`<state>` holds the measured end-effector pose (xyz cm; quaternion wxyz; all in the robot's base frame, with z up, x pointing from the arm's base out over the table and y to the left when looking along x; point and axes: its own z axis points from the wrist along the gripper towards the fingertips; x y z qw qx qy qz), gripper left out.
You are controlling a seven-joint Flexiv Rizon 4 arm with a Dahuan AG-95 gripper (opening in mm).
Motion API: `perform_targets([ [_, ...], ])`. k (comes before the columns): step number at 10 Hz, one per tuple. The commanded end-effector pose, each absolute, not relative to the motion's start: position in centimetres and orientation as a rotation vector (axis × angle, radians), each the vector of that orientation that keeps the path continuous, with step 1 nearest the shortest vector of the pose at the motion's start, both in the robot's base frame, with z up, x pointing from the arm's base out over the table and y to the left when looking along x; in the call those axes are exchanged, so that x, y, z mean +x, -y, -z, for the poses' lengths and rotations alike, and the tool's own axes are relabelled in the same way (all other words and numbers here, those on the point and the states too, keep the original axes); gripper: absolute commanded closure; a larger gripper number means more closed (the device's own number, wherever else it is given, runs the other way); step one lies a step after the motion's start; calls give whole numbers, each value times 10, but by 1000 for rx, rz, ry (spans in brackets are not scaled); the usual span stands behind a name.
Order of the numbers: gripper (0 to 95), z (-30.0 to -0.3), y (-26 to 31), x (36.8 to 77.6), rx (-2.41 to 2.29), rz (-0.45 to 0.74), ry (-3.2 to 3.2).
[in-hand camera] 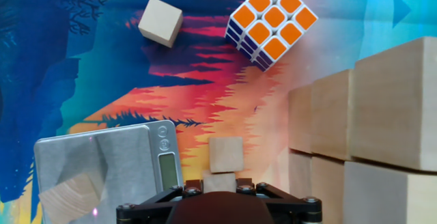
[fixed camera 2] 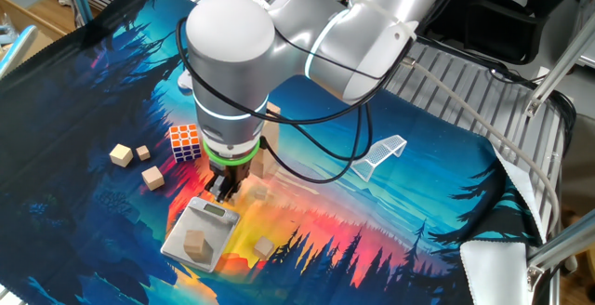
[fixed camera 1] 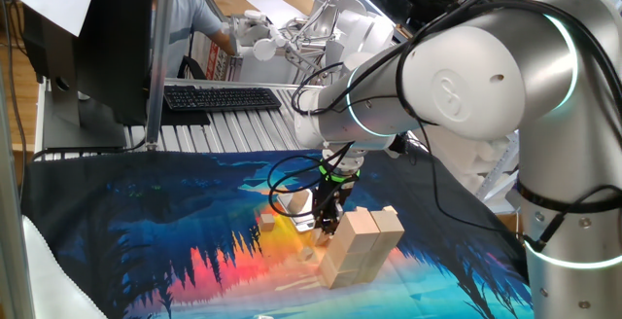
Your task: Stack the blocks into a pyramid shape
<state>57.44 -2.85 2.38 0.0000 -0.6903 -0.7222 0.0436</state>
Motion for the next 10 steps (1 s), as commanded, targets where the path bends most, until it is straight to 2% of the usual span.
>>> perform_targets([
  [1, 950, -23, 28, 574, -2165, -135, 2267],
  [10, 950, -22, 31, 565, -2142, -132, 2277],
])
